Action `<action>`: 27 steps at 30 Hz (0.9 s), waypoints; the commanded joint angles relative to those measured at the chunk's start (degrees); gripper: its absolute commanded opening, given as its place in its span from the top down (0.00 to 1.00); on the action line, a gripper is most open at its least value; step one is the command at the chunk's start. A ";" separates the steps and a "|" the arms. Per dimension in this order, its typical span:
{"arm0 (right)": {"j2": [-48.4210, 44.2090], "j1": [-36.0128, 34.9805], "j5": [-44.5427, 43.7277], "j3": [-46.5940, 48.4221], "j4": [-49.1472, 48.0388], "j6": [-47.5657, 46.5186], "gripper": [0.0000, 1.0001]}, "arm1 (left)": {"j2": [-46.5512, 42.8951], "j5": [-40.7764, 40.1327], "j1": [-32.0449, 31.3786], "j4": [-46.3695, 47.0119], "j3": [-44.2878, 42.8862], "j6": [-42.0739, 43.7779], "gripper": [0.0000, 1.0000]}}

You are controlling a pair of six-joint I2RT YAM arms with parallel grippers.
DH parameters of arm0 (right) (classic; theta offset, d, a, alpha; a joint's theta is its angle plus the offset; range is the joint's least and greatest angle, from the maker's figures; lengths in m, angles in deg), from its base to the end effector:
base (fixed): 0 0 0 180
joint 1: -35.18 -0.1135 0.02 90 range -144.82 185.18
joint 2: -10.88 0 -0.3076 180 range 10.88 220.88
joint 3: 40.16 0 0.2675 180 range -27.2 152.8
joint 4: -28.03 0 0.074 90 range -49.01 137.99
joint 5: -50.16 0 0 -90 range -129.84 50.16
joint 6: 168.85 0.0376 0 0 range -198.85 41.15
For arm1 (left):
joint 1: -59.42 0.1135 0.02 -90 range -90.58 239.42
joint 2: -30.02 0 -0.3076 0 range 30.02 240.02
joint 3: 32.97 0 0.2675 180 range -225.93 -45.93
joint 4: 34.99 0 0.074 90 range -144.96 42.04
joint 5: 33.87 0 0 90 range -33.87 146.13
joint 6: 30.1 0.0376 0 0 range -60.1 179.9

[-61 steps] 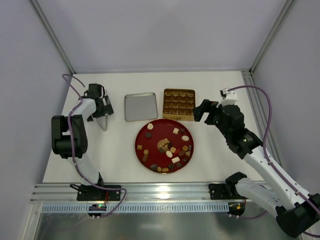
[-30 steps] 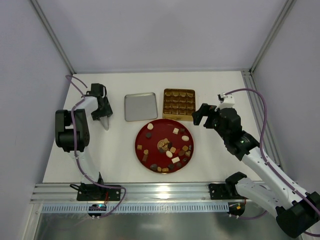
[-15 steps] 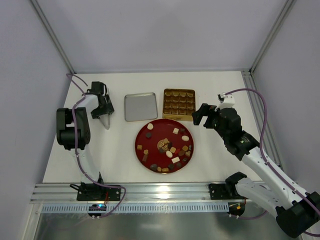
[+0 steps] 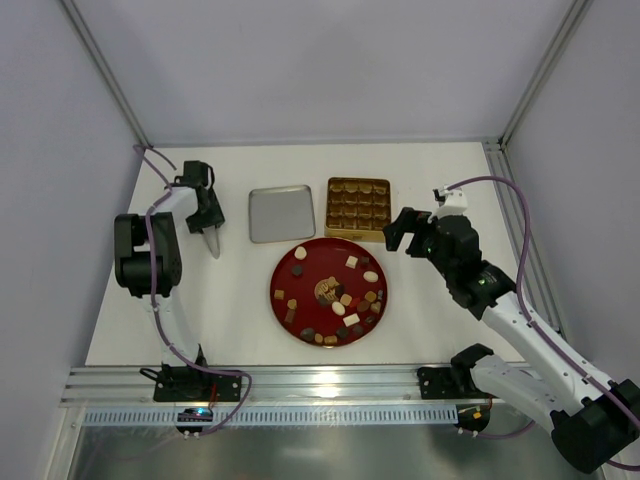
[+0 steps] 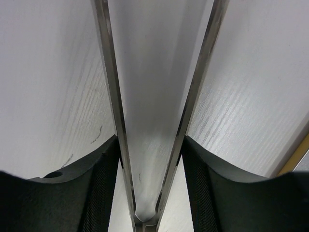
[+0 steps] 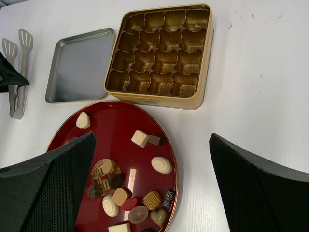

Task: Pack the chocolate

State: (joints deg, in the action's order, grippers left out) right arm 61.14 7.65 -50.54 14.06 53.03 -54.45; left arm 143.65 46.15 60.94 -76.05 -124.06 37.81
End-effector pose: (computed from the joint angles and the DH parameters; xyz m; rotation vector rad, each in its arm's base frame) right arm 0.1750 0.0834 0.3287 0.0721 1.9533 0.4223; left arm 0.4394 0.0182 0.1933 -0.5966 2.5886 0.1169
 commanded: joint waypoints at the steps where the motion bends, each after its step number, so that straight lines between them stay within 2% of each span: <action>1: -0.34 -0.07 -0.37 -0.30 -2.28 0.73 0.00 | 0.64 -0.30 -0.02 -2.22 -1.50 0.38 0.48; 2: -0.34 -0.07 -0.29 -0.30 -2.28 0.73 0.00 | -0.58 -0.22 -0.11 -2.49 -1.76 0.29 0.51; 7: -0.43 -0.07 -0.02 -0.47 -2.19 1.00 0.00 | -4.72 -1.35 -0.73 -4.16 -2.20 -0.24 0.55; 11: -0.51 -0.07 0.06 -0.56 -2.28 1.00 0.00 | -7.62 -3.11 -3.71 -7.76 -3.17 0.29 0.54; 27: -0.87 -0.07 -0.20 -1.35 -2.19 1.00 0.00 | -19.49 -6.45 -8.90 -18.39 -3.43 -0.33 0.53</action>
State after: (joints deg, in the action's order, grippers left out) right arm 61.09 7.65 -50.54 12.55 53.05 -54.25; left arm 128.46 41.47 53.20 -91.59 -125.77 37.79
